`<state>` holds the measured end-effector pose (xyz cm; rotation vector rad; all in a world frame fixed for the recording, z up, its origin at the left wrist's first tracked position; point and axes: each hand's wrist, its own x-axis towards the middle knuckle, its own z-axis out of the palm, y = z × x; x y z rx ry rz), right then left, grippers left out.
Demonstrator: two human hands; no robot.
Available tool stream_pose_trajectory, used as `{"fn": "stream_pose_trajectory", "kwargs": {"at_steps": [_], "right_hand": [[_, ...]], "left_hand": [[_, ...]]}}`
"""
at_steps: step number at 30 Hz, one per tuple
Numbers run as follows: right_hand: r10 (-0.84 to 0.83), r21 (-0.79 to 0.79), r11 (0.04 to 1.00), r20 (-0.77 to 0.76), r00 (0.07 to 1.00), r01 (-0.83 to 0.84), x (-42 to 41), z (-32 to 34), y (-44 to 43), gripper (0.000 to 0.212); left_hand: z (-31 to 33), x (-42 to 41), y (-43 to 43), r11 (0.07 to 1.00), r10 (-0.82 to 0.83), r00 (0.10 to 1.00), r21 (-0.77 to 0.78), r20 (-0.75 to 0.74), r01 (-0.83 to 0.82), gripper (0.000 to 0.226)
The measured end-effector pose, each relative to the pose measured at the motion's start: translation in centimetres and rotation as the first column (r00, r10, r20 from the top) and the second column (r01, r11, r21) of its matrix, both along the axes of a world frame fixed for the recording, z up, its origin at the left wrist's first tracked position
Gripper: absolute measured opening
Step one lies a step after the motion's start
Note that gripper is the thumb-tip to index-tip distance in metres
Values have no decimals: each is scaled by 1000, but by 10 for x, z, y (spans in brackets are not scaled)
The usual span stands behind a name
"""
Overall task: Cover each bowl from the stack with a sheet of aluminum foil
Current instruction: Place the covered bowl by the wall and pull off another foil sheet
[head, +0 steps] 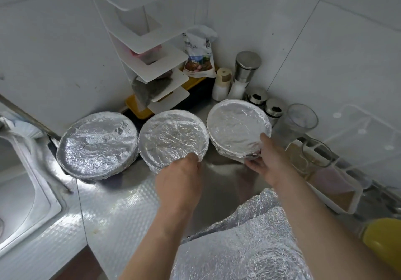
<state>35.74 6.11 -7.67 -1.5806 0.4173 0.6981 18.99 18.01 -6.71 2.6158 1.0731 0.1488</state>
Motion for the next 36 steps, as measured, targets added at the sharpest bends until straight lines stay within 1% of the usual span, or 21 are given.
{"fn": "stream_pose_trajectory", "kwargs": {"at_steps": [1, 3, 6, 7, 10, 13, 18, 21, 26, 28, 30, 31, 33, 34, 35, 36], "right_hand": [[-19, 19, 1000, -10, 1000, 19, 0, 1, -1, 27], [-17, 6, 1000, -29, 999, 17, -5, 1, -7, 32], [14, 8, 1000, -129, 992, -13, -16, -5, -14, 36], [26, 4, 1000, -137, 990, -26, -18, -6, -14, 35], [-7, -12, 1000, -50, 999, 6, -13, -2, -5, 21], [-39, 6, 999, 23, 999, 39, -5, 0, 2, 16], [-10, 19, 1000, 27, 1000, 9, 6, -2, 14, 13], [-20, 74, 997, 13, 1000, 19, 11, 5, 29, 20], [-92, 206, 974, -40, 995, 98, 4, 11, 55, 20], [-112, 203, 972, -56, 992, 121, -1, 10, 57, 18], [-79, 146, 985, -62, 995, 87, -6, 11, 55, 7], [-63, 134, 988, -68, 996, 72, -7, 11, 53, 6], [-39, 171, 984, -88, 995, 54, -13, 13, 49, 9], [-21, 171, 985, -60, 998, 31, -16, 13, 46, 9], [23, 134, 991, 9, 1000, -24, -21, 13, 41, 9], [103, 70, 991, 103, 989, -110, -27, 14, 36, 20]], "left_hand": [[1, 1, -1, 1000, -2, 1000, -7, 4, 2, 23], [3, 0, -3, 1000, 3, 1000, -26, 18, -3, 24], [4, 0, -4, 999, 21, 1000, -42, 23, -20, 25], [4, 0, -4, 999, 17, 1000, -31, 17, -17, 26], [3, -1, -3, 1000, -4, 1000, -10, -6, 4, 28], [2, -5, -4, 1000, -13, 1000, -1, -22, 13, 27], [-3, -7, -10, 998, -56, 998, 22, -19, 57, 23], [-7, -9, -8, 997, -69, 998, 32, 0, 69, 17], [-8, -1, -3, 994, -101, 995, 48, 17, 100, 4], [-7, 4, 0, 992, -111, 994, 56, 14, 110, 4], [-6, 7, 2, 989, -116, 992, 96, 42, 111, 5], [-4, 9, 5, 989, -118, 992, 95, 38, 114, 5], [-3, 12, 10, 989, -120, 992, 92, 27, 118, 12], [-3, 13, 12, 988, -118, 993, 99, 31, 114, 14], [-2, 13, 14, 988, -115, 992, 106, 43, 110, 16], [-1, 12, 15, 987, -118, 991, 114, 64, 110, 18]]}}
